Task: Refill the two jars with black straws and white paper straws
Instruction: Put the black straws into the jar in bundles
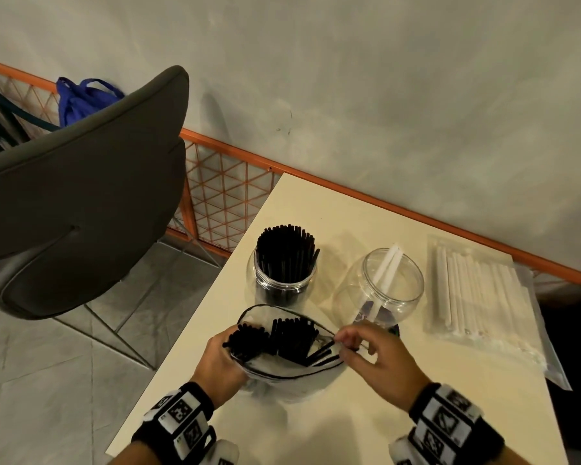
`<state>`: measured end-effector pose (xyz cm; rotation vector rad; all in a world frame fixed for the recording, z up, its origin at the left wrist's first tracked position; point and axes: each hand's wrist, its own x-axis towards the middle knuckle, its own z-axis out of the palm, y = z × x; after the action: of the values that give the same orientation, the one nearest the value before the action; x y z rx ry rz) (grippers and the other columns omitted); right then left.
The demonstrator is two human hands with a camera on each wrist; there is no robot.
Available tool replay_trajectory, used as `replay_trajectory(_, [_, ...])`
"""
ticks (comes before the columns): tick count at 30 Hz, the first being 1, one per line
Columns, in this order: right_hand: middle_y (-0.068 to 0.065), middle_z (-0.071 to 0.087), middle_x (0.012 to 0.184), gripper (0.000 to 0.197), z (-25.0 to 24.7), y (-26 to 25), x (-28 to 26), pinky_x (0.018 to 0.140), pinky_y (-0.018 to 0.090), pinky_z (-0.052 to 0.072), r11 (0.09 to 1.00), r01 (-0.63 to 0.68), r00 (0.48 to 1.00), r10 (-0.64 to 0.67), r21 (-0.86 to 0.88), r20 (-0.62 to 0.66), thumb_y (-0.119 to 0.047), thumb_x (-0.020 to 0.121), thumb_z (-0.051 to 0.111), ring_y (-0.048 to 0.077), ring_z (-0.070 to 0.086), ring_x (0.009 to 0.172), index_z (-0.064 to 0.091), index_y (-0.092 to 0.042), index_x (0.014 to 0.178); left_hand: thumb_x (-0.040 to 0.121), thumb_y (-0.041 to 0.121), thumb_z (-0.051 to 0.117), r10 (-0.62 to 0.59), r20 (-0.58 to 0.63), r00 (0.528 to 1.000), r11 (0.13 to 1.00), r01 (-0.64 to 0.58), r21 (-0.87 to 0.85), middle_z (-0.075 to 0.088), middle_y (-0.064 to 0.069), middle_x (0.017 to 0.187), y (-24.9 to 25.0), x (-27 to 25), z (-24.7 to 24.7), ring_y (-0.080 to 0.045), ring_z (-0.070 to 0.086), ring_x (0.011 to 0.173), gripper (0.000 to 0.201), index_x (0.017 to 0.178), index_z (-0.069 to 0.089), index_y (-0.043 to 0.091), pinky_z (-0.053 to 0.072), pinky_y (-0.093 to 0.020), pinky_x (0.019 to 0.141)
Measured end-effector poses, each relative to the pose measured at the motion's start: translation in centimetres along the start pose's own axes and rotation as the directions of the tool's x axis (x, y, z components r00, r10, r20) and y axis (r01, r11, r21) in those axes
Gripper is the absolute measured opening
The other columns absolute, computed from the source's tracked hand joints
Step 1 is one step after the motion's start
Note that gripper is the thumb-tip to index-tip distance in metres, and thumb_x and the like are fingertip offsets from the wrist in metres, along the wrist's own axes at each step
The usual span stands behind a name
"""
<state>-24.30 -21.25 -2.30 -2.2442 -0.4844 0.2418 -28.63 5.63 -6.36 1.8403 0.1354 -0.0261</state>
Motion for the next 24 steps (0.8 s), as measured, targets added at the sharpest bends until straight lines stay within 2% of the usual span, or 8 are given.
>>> replay_trajectory(3, [-0.016, 0.061, 0.086, 0.021, 0.8, 1.0, -0.9, 0.07, 0.007, 0.038, 0.996, -0.013, 1.0, 0.013, -0.087, -0.001, -0.019, 0.087, 0.069, 0.007, 0.055, 0.082, 0.069, -0.031, 0.104, 0.053, 0.039, 0.062, -0.024, -0.002, 1.0, 0.997, 0.023, -0.067, 0.07, 0.012, 0.078, -0.2, 0.0, 0.2, -0.002, 0.062, 0.065, 0.025, 0.071, 0.067, 0.023, 0.049, -0.012, 0.059])
replay_trajectory(7, [-0.016, 0.068, 0.093, 0.027, 0.4, 0.7, 0.2, 0.073, 0.021, 0.049, 0.968, -0.048, 0.969, 0.105, -0.247, 0.222, -0.032, 0.083, 0.068, 0.007, 0.059, 0.078, 0.069, -0.034, 0.11, 0.05, 0.039, 0.065, -0.046, 0.013, 0.999, 0.992, 0.047, -0.117, 0.072, 0.008, 0.078, -0.7, 0.1, 0.5, -0.007, 0.064, 0.069, 0.027, 0.074, 0.069, 0.026, 0.053, -0.019, 0.065])
replay_trajectory(9, [-0.015, 0.07, 0.089, 0.026, 0.4, 0.2, 0.7, 0.073, 0.018, 0.05, 0.982, -0.059, 0.967, 0.1, -0.179, 0.235, -0.03, 0.081, 0.073, 0.003, 0.062, 0.079, 0.071, -0.029, 0.107, 0.051, 0.04, 0.064, -0.026, 0.022, 0.999, 0.995, 0.028, -0.099, 0.073, 0.008, 0.081, -0.6, 0.0, 0.6, -0.008, 0.065, 0.071, 0.031, 0.076, 0.069, 0.022, 0.051, -0.017, 0.065])
replay_trajectory(11, [-0.014, 0.07, 0.085, 0.032, 0.7, -0.4, 1.0, 0.072, 0.013, 0.048, 0.995, -0.099, 0.974, 0.103, -0.025, 0.201, -0.025, 0.076, 0.08, 0.001, 0.063, 0.08, 0.07, -0.029, 0.106, 0.052, 0.039, 0.064, -0.015, 0.03, 0.999, 0.996, 0.018, -0.082, 0.072, 0.014, 0.081, -0.4, 0.0, 0.8, -0.003, 0.065, 0.072, 0.032, 0.078, 0.068, 0.02, 0.049, -0.012, 0.065])
replay_trajectory(15, [-0.01, 0.072, 0.095, 0.063, 2.4, -0.8, 1.4, 0.079, 0.015, 0.052, 0.971, -0.186, 0.971, 0.158, 0.15, 0.18, -0.022, 0.067, 0.089, 0.004, 0.066, 0.087, 0.055, -0.05, 0.113, 0.058, 0.025, 0.068, -0.019, 0.054, 0.998, 0.997, 0.022, -0.068, 0.07, 0.023, 0.078, 0.3, 0.0, 0.8, 0.005, 0.064, 0.071, 0.019, 0.077, 0.068, 0.026, 0.047, -0.008, 0.063])
replay_trajectory(19, [-0.003, 0.072, 0.098, 0.073, 4.9, 0.0, 2.0, 0.079, 0.017, 0.05, 0.938, -0.199, 0.975, 0.16, 0.283, 0.153, -0.022, 0.061, 0.093, 0.002, 0.064, 0.085, 0.063, -0.037, 0.125, 0.051, 0.041, 0.068, -0.008, 0.068, 0.998, 0.994, 0.016, -0.109, 0.073, 0.016, 0.085, 0.5, -0.2, 0.8, -0.002, 0.067, 0.077, 0.032, 0.082, 0.069, 0.039, 0.05, -0.011, 0.069])
replay_trajectory(22, [-0.006, 0.065, 0.095, 0.072, 5.7, 0.2, 2.3, 0.072, 0.02, 0.052, 0.913, -0.235, 0.971, 0.21, 0.335, 0.11, -0.016, 0.059, 0.093, 0.002, 0.058, 0.076, 0.065, -0.039, 0.12, 0.048, 0.042, 0.065, -0.029, 0.053, 0.998, 0.993, 0.034, -0.111, 0.072, 0.017, 0.079, 0.7, -0.1, 0.6, -0.001, 0.065, 0.072, 0.027, 0.075, 0.068, 0.045, 0.049, -0.013, 0.067])
replay_trajectory(24, [-0.009, 0.058, 0.093, 0.065, 5.5, 0.4, 2.2, 0.065, 0.018, 0.049, 0.936, -0.215, 0.977, 0.208, 0.28, 0.054, -0.018, 0.059, 0.093, -0.001, 0.053, 0.07, 0.065, -0.038, 0.115, 0.048, 0.042, 0.066, -0.039, 0.043, 0.998, 0.992, 0.044, -0.119, 0.072, 0.017, 0.075, 0.5, -0.2, 0.4, -0.001, 0.064, 0.069, 0.025, 0.072, 0.068, 0.045, 0.051, -0.018, 0.068])
